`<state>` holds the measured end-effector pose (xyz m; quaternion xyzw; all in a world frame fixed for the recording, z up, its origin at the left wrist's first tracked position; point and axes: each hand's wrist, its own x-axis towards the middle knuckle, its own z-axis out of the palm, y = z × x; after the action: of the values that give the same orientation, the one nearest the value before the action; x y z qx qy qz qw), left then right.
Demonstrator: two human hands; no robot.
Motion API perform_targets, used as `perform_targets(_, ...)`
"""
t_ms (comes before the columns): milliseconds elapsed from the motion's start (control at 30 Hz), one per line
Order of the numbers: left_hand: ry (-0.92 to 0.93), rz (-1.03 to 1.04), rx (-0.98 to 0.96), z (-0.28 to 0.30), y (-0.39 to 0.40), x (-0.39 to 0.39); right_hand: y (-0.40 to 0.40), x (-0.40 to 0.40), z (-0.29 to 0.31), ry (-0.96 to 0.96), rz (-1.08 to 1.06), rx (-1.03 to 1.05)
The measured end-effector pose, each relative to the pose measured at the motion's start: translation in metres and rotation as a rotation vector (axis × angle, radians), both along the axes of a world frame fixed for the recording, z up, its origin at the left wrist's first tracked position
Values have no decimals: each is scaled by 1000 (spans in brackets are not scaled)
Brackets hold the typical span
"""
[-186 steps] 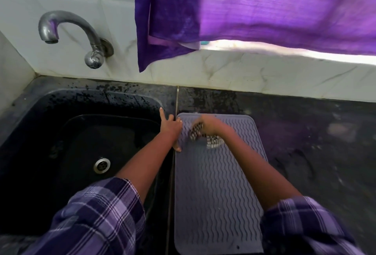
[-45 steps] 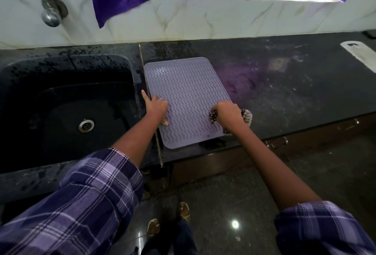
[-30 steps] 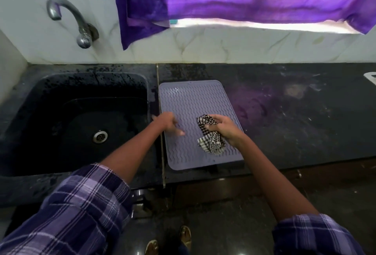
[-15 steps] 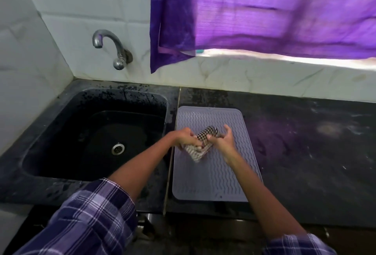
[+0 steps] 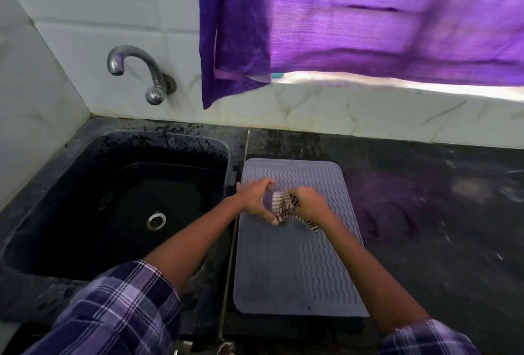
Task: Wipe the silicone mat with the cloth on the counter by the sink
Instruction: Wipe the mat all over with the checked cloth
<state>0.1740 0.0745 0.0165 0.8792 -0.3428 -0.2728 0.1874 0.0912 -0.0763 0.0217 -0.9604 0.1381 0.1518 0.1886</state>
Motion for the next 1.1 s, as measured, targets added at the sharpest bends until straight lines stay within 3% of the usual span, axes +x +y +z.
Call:
perform_targets(100, -160, -9, 272, -8, 4, 34, -24, 29, 2, -85, -138, -57)
perform_targets(233, -271, -118, 472, -11, -8, 70, -35, 84, 0, -265, -80, -239)
perform_targets(400, -375, -222, 692, -20, -29, 92, -14, 130, -33, -155, 79, -380)
perform_targets(567, -420, -182, 618, -24, -27, 103, -28, 149, -38, 25, 186, -293)
perform_targets(800, -390, -188, 649, -24, -20, 106, -31, 138, -40, -96, 126, -232)
perform_targets(967, -408, -181, 603, -24, -17, 104, -26, 94, -41, -1, 192, -140)
perform_targets(1100, -371, -74, 516, -28, -9, 99, -26, 111, -20, 56, 186, -143)
